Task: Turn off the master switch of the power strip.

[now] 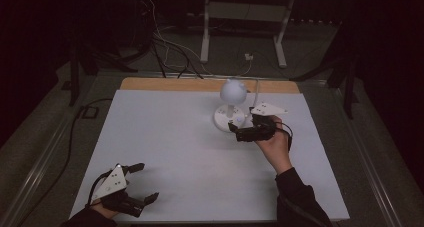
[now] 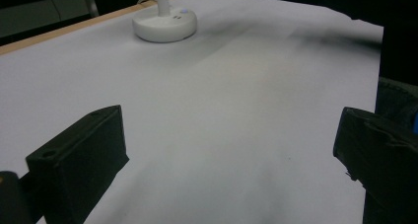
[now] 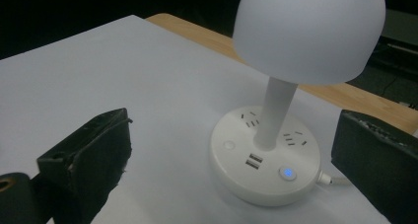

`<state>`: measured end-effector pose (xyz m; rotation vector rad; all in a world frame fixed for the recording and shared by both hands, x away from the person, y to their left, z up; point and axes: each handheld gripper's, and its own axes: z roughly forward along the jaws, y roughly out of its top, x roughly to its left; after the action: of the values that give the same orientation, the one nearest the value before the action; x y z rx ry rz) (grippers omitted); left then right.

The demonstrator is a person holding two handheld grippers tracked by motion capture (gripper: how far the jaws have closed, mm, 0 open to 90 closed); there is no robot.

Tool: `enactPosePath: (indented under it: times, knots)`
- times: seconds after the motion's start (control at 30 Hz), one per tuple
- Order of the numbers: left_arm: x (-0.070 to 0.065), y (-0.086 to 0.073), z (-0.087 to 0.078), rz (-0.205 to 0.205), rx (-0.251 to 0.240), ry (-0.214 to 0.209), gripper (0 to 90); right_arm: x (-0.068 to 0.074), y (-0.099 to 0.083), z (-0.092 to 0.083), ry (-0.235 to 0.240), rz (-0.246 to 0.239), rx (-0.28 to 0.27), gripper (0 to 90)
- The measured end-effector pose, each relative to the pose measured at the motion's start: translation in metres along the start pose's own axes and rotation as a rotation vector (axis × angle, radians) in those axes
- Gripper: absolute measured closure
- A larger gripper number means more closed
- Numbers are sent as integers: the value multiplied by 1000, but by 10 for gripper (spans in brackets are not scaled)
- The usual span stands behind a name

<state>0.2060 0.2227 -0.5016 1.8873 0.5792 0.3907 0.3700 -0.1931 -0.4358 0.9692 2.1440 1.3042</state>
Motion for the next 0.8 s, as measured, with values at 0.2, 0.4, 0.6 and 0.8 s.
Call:
enactPosePath:
  times: [0.2, 0.4, 0.6, 0.8]
  knots:
    - [0, 0, 0, -1, 0, -2, 3, -7, -2, 13, 1, 10, 17, 14]
    - [0, 0, 0, 0, -4, -4, 3, -12, -5, 24, -5, 24, 28, 14]
    - [0, 0, -1, -2, -4, -3, 3, -18, -9, 32, -22, 43, 26, 15]
    - [0, 0, -1, -3, -4, -4, 3, -25, -13, 42, -58, 46, 55, 15]
